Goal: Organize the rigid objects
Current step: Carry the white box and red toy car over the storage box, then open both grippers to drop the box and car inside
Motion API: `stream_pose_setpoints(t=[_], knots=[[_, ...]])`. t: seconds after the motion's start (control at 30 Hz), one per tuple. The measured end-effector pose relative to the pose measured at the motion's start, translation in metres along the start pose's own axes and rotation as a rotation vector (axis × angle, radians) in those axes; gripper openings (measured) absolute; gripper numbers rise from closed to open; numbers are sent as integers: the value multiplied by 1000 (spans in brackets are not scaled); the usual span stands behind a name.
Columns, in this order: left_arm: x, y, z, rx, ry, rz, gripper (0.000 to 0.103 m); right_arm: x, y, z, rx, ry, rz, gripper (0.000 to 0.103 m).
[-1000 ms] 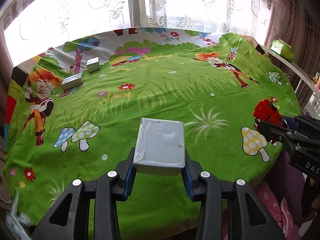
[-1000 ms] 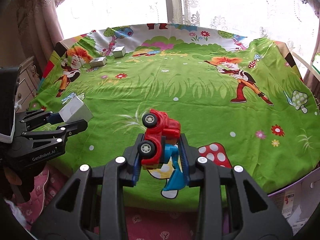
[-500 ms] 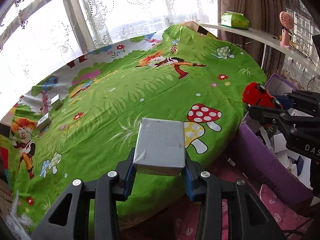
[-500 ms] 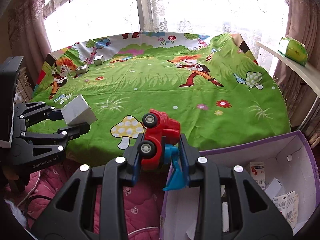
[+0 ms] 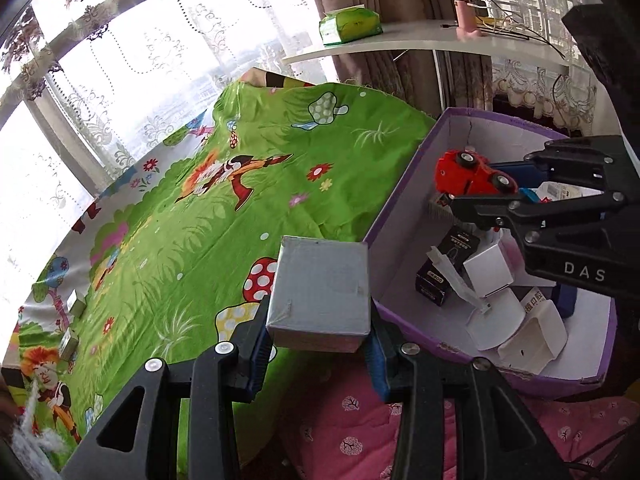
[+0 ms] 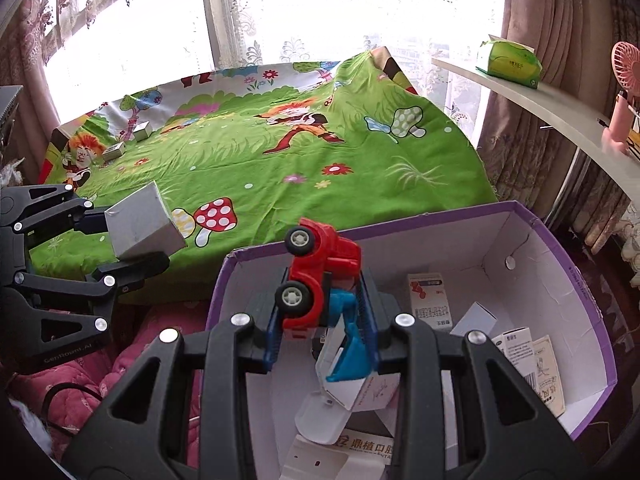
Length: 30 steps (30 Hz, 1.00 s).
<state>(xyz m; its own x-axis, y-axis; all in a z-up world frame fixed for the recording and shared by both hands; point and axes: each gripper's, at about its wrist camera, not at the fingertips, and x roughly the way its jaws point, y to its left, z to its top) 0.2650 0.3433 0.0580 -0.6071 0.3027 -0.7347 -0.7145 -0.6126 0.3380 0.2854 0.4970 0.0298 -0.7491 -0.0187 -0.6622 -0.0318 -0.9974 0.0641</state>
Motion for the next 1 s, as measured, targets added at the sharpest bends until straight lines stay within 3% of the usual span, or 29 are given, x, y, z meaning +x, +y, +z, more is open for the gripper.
stream_pose_setpoints(t=[0.37,0.6,0.8,1.0], knots=[[12,-62,24,184,15,-50,42,-11,-55,-25,89,24,-99,37],[18,-94,37,282,2,-59,42,-14,-87,-38,114,52,-209,37],[16,-120,44,340,-36,-88,42,-21,-110,-45,148,64,-266,37],[15,-121,44,312,-65,-142,43,-22,-114,-46,150,79,-277,38]])
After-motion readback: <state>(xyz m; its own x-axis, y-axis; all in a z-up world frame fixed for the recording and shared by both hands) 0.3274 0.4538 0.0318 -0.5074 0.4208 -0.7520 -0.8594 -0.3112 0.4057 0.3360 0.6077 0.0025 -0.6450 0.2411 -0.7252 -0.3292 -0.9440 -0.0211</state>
